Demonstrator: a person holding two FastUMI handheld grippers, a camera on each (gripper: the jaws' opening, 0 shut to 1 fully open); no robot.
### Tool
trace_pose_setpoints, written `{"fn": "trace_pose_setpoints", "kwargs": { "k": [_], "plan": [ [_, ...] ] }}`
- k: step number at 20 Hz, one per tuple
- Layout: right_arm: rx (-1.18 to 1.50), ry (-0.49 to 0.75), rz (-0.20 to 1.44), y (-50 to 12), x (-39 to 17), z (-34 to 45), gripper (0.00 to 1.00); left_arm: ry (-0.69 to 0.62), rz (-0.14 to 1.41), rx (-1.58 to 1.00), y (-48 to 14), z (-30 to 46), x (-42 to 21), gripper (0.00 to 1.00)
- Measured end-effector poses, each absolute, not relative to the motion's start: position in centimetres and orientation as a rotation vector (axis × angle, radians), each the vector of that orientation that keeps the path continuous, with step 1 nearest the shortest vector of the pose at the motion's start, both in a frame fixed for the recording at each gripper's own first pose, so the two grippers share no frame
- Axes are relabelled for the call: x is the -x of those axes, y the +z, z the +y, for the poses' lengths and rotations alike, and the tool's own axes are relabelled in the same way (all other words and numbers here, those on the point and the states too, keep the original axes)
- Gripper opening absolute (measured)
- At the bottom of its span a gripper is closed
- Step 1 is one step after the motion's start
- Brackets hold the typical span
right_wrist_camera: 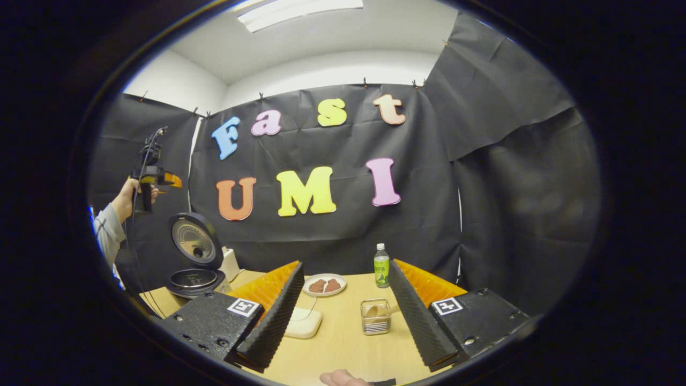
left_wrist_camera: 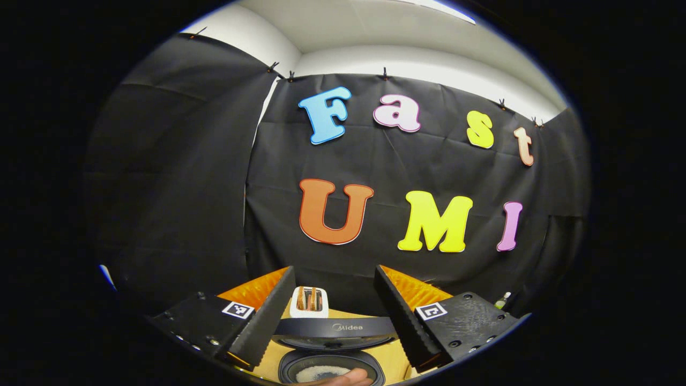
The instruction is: Close the left gripper, press the button to open the rice cooker; take a wooden spoon from the chopstick holder with the right hand, scoop a spoonful of rice and pour it into the rice cooker, then put the wooden spoon back into the chopstick holder.
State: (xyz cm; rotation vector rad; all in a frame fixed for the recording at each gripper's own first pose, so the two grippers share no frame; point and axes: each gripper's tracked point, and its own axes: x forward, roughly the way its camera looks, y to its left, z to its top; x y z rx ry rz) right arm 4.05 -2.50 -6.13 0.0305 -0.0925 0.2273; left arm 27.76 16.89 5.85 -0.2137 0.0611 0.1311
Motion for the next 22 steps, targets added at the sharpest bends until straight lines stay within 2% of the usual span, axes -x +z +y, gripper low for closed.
{"fn": "trace_pose_setpoints", "kwargs": {
  "k": [6,11,16,19,22],
  "plan": [
    [-0.044,0.259,-0.081,-7.6,-4.8,-1.7,0.99,0.079,0.083,0.157,2.9,14.1,-32.4,0.94],
    [-0.050,0.250,-0.061,-8.8,-5.2,-2.1,1.00,0.112,0.115,0.147,0.4,13.9,-34.4,0.94],
    [-0.064,0.258,-0.064,-9.5,-4.4,-1.4,1.00,0.136,0.195,0.094,-3.3,14.5,-34.3,0.94],
    [-0.069,0.260,-0.056,-9.7,-3.4,-1.3,1.00,0.139,0.179,0.100,-3.5,14.3,-33.2,1.00],
    [-0.085,0.275,-0.067,-9.6,-1.9,-1.0,1.00,0.134,0.178,0.102,-4.1,13.7,-31.6,0.99]
  ]
}}
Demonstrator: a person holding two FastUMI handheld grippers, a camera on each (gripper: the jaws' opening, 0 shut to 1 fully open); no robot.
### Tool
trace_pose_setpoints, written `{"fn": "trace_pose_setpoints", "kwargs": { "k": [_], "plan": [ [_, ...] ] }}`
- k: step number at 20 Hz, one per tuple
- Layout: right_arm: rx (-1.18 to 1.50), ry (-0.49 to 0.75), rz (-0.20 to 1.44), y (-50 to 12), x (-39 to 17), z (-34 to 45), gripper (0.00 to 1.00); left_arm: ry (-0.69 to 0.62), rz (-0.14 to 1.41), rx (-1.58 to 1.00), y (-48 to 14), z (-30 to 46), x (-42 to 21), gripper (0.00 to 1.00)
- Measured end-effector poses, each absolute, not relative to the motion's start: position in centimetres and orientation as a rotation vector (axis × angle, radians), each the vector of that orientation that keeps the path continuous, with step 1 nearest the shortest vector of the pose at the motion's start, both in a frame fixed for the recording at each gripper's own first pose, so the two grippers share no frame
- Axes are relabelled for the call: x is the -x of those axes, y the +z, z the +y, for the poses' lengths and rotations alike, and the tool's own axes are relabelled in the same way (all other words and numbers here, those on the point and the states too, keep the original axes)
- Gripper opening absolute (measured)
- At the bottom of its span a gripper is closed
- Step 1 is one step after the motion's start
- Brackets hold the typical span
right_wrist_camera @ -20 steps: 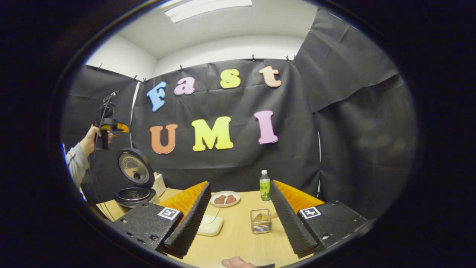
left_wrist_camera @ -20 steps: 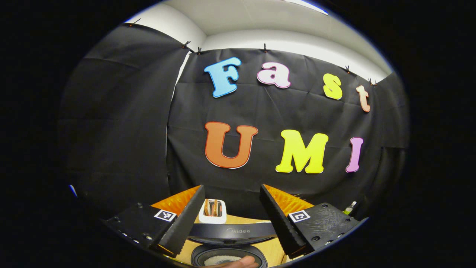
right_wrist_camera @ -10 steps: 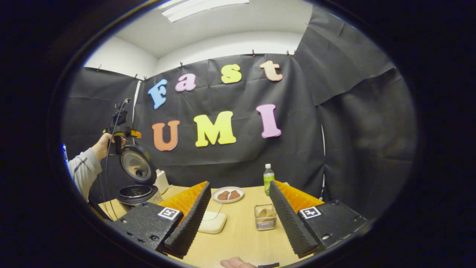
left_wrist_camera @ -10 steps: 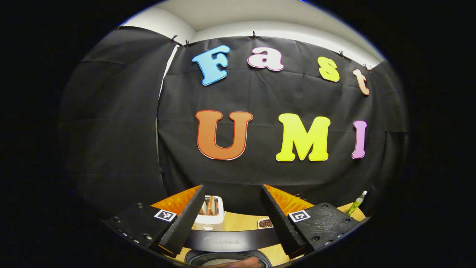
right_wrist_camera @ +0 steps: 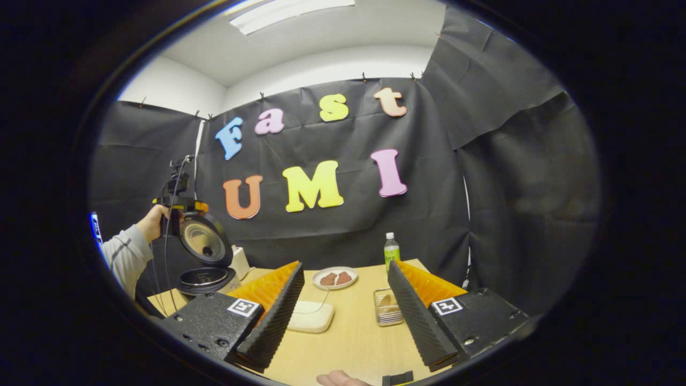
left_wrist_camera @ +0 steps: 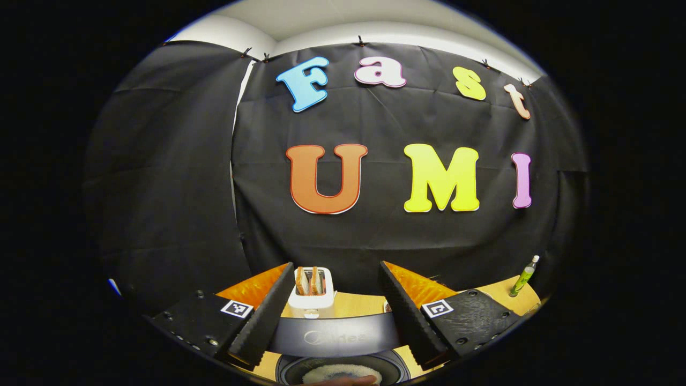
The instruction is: Close the left gripper, press the button to open the rice cooker; take a wooden spoon from the chopstick holder with the right hand, scoop a spoonful of rice and pour it into the rice cooker, then put the wooden spoon back into the chopstick holder.
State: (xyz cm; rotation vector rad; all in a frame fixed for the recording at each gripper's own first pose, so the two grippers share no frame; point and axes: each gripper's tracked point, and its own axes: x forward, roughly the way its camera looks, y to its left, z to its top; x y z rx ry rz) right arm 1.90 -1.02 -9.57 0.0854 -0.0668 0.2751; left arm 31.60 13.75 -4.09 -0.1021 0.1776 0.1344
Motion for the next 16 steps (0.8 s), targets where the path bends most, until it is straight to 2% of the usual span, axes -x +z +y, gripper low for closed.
{"fn": "trace_pose_setpoints", "kwargs": {
  "k": [7,16],
  "plan": [
    [-0.124,0.264,-0.083,-9.9,0.8,-1.4,1.00,0.097,0.232,0.118,-7.4,11.8,-25.4,1.00],
    [-0.158,0.261,-0.064,-12.3,3.8,-2.4,1.00,0.106,0.358,0.140,-15.3,9.4,-18.9,0.99]
  ]
}}
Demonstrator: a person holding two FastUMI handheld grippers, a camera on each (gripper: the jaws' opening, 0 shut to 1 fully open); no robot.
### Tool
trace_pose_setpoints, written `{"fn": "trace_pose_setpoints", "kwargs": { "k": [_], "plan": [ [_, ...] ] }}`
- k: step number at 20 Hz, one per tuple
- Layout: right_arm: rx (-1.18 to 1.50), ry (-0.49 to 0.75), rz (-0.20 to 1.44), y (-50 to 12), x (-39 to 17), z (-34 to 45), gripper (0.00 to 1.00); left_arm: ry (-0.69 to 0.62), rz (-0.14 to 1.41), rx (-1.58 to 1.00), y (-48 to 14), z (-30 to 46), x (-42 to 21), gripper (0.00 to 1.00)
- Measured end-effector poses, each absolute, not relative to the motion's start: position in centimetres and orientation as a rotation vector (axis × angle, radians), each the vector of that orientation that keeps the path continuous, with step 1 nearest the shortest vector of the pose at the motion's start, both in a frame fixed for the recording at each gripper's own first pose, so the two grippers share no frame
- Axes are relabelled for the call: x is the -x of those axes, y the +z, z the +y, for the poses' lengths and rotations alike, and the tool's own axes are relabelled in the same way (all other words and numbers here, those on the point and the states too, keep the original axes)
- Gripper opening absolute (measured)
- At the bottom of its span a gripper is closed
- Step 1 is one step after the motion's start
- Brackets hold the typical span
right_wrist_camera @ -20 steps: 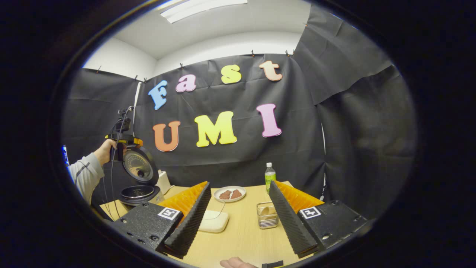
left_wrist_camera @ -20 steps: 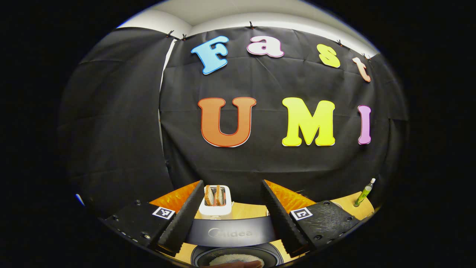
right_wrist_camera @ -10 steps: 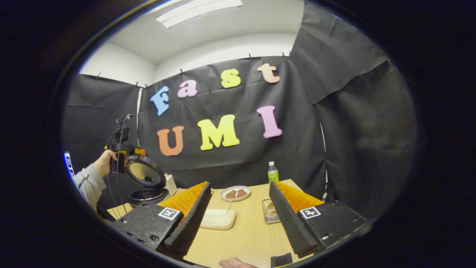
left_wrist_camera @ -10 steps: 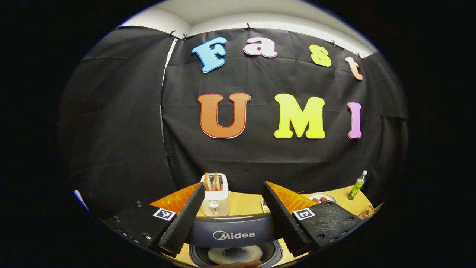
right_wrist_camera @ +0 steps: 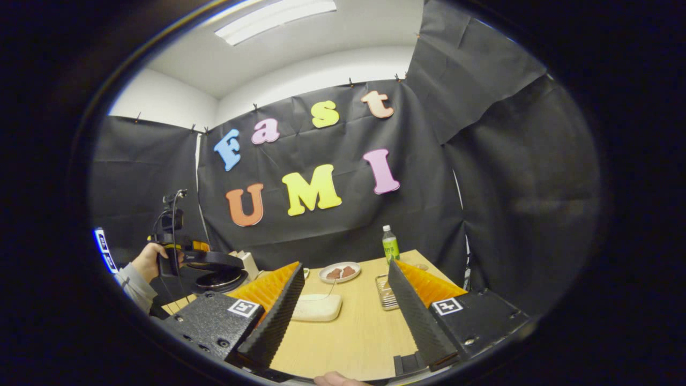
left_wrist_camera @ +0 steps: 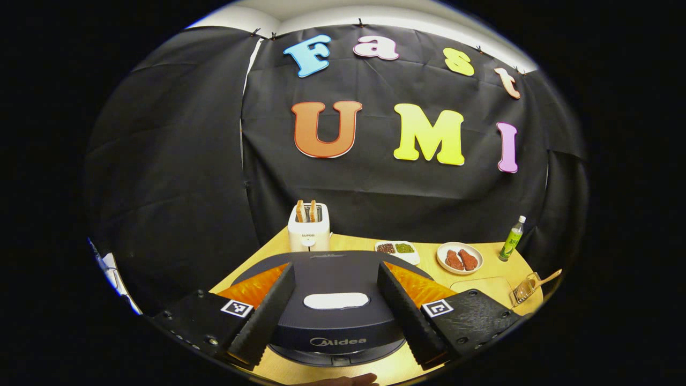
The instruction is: Close the left gripper, press the button to open the rice cooker; take a wooden spoon from the chopstick holder with the right hand, scoop a spoonful of rice and pour it into the rice cooker, then put the wooden spoon back into the chopstick holder.
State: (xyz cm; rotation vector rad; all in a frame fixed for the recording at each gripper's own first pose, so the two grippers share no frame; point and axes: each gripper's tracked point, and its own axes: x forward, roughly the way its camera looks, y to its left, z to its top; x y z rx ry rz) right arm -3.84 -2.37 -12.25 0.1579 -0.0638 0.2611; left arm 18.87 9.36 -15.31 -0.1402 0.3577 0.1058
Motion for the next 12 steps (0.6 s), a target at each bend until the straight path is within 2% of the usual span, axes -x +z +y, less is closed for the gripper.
{"fn": "trace_pose_setpoints", "kwargs": {
  "k": [2,8,12],
  "plan": [
    [-0.145,0.258,-0.072,-12.0,4.5,-2.2,0.98,0.087,0.367,0.147,-16.3,8.9,-18.1,0.99],
    [-0.113,0.277,-0.096,-11.3,6.3,-0.7,1.00,0.079,0.347,0.138,-18.5,8.5,-16.7,1.00],
    [-0.104,0.316,-0.113,-10.7,7.5,0.7,1.00,0.071,0.413,0.184,-21.1,7.9,-15.5,1.00]
  ]
}}
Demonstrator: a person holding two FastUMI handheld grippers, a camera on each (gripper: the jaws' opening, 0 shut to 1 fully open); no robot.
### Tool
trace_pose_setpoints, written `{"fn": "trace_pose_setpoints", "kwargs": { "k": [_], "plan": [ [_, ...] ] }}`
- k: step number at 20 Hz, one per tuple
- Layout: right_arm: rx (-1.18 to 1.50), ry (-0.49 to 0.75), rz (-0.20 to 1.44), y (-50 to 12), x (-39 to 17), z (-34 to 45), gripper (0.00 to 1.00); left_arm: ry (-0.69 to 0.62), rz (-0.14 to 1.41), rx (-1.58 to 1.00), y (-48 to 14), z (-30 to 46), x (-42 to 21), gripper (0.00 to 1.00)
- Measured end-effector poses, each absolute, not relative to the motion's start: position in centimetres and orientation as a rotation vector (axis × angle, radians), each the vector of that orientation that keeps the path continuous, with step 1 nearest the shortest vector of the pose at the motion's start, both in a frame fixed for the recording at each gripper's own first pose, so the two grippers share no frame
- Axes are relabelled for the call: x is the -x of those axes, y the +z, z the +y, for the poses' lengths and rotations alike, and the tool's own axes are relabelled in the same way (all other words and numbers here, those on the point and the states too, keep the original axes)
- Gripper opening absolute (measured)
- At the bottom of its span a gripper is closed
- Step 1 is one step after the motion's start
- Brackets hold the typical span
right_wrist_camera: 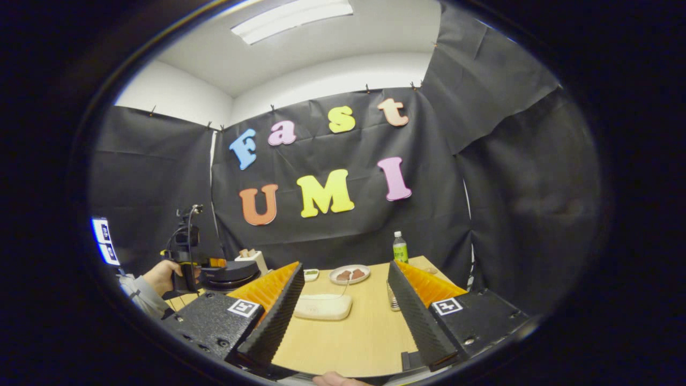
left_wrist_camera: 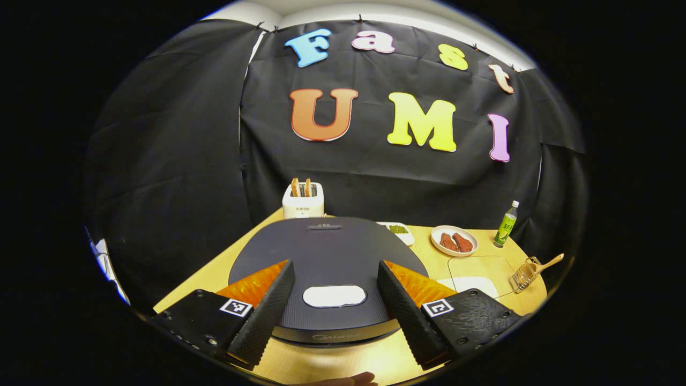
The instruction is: Close the left gripper, press the button to open the rice cooker; take a wooden spoon from the chopstick holder with the right hand, scoop a spoonful of rice and pour it into the rice cooker, then put the wooden spoon back into the chopstick holder.
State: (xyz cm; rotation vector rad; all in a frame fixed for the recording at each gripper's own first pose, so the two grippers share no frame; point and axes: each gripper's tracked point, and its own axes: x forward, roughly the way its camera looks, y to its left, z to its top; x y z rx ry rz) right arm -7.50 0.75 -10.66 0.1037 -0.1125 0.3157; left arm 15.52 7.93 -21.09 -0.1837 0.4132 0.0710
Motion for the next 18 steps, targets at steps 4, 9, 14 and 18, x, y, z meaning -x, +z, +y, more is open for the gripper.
{"fn": "trace_pose_setpoints", "kwargs": {
  "k": [4,9,14,18],
  "plan": [
    [-0.104,0.343,-0.111,-10.5,8.3,1.5,0.99,0.047,0.398,0.151,-21.6,7.8,-14.1,0.99],
    [-0.112,0.336,-0.104,-10.5,8.1,1.5,1.00,0.084,0.380,0.116,-21.6,7.8,-13.0,0.98],
    [-0.130,0.335,-0.105,-10.2,8.0,1.7,1.00,0.108,0.353,0.135,-21.5,7.5,-12.5,0.98],
    [-0.135,0.326,-0.100,-10.4,7.9,1.2,1.00,0.105,0.287,0.134,-22.3,7.4,-12.4,0.98]
  ]
}}
